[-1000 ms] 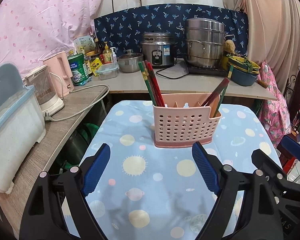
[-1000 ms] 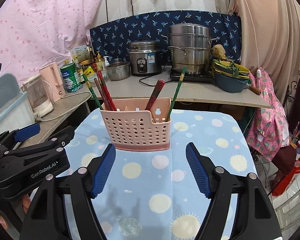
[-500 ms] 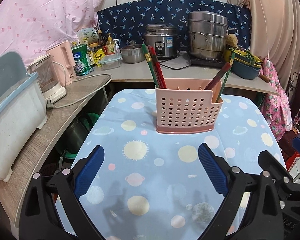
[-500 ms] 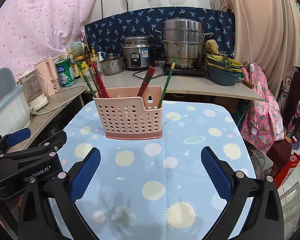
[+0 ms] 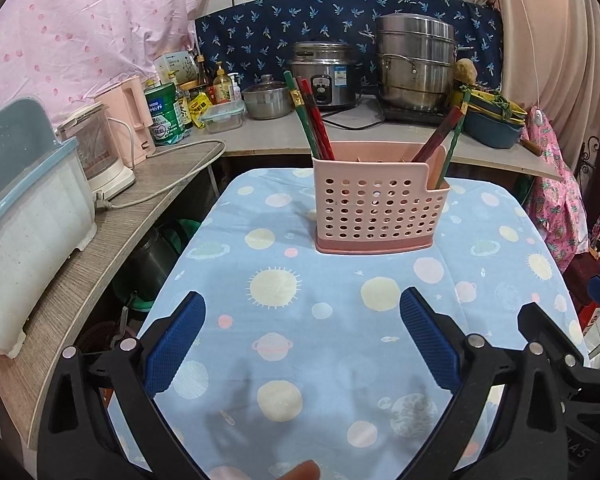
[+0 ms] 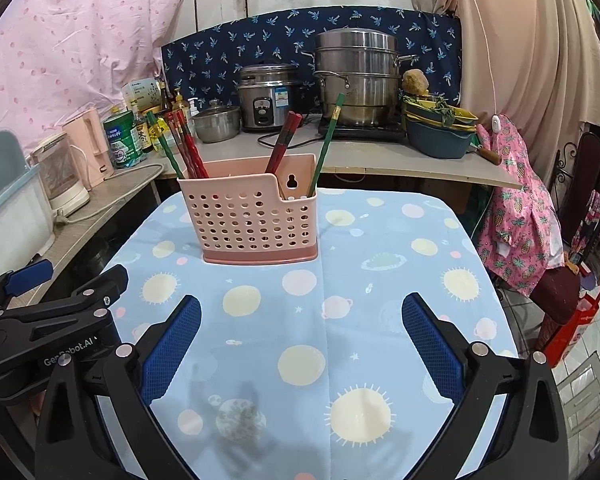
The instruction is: Organize utensils
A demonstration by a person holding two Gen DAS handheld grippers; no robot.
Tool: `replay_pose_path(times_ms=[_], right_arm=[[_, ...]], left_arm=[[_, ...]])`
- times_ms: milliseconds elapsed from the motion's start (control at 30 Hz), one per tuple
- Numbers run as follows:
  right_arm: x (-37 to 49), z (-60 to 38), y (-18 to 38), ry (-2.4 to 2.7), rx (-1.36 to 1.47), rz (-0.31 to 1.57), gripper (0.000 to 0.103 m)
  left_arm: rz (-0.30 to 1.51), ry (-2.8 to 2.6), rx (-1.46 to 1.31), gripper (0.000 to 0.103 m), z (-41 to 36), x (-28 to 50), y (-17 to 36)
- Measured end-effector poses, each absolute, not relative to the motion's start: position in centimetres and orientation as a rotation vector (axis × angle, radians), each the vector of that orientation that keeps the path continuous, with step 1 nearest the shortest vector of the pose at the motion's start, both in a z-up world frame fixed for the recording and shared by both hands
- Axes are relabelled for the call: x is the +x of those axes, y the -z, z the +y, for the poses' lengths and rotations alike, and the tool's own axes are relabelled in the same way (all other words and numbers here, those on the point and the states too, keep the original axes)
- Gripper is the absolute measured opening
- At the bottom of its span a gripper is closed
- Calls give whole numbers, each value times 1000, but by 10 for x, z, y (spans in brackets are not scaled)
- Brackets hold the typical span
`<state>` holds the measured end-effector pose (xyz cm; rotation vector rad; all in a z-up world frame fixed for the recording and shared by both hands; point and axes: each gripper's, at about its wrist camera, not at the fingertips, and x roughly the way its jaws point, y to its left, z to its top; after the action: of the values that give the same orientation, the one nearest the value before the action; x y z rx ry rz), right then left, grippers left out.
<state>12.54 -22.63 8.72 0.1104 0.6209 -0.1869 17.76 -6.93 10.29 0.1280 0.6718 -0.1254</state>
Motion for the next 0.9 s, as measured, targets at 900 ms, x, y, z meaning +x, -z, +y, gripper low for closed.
replay_pose_path(times_ms=[900], right_arm=[[133,-224,-76,196,106,659,97]], left_arm=[[697,124,139,93,-70,184,-93]])
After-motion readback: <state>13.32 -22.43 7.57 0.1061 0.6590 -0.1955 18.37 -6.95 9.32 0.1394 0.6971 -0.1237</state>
